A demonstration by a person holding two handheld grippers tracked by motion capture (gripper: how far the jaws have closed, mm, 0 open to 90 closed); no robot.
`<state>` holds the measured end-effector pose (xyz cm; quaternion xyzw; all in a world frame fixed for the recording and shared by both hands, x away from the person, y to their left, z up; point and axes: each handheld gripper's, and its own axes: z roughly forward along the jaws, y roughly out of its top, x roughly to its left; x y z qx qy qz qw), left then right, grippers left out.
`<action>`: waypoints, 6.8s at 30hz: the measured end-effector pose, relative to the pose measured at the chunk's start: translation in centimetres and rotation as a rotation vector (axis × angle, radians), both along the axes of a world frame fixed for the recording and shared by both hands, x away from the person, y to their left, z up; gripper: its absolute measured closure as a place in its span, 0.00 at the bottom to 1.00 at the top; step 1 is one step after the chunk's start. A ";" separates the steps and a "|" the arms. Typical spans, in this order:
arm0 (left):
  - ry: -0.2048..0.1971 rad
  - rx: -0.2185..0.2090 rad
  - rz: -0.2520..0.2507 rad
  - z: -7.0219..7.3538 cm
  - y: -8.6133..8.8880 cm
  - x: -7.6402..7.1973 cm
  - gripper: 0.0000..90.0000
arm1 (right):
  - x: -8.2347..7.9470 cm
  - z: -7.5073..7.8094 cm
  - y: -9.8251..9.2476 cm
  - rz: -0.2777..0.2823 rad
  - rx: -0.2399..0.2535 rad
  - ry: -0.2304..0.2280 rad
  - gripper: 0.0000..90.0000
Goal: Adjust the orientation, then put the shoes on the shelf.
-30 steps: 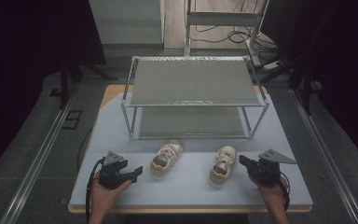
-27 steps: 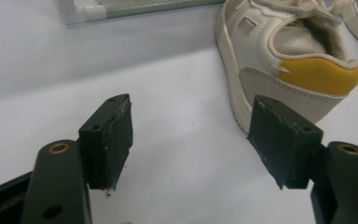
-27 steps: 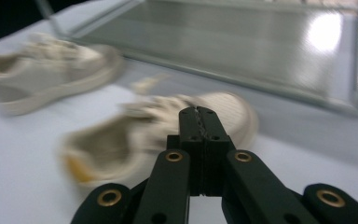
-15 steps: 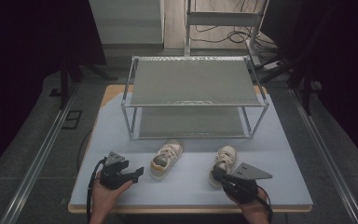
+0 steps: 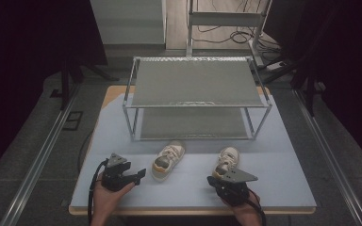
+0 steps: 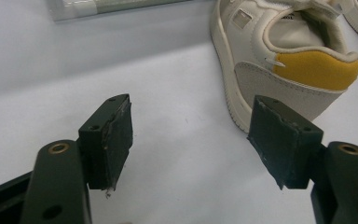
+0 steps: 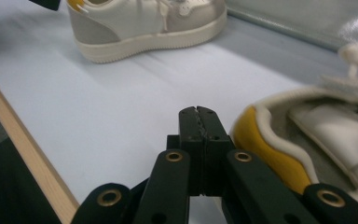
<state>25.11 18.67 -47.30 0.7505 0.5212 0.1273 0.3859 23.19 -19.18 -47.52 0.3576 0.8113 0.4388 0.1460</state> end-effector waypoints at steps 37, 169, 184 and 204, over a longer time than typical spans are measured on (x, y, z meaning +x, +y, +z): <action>0.005 0.003 0.009 -0.2 0.4 0.1 0.34 | -1.4 -0.4 -9.2 -0.182 0.046 0.060 0.99; 0.027 0.201 -0.171 2.9 -10.7 6.6 0.33 | 8.0 2.1 -7.3 -0.164 -0.071 0.099 0.30; 0.010 0.192 -0.183 3.5 -11.4 7.6 0.33 | 9.5 2.8 -6.0 -0.164 -0.064 0.095 0.30; 0.013 0.178 -0.156 3.1 -12.0 10.2 0.34 | 11.3 3.2 -4.6 -0.202 -0.043 0.092 0.30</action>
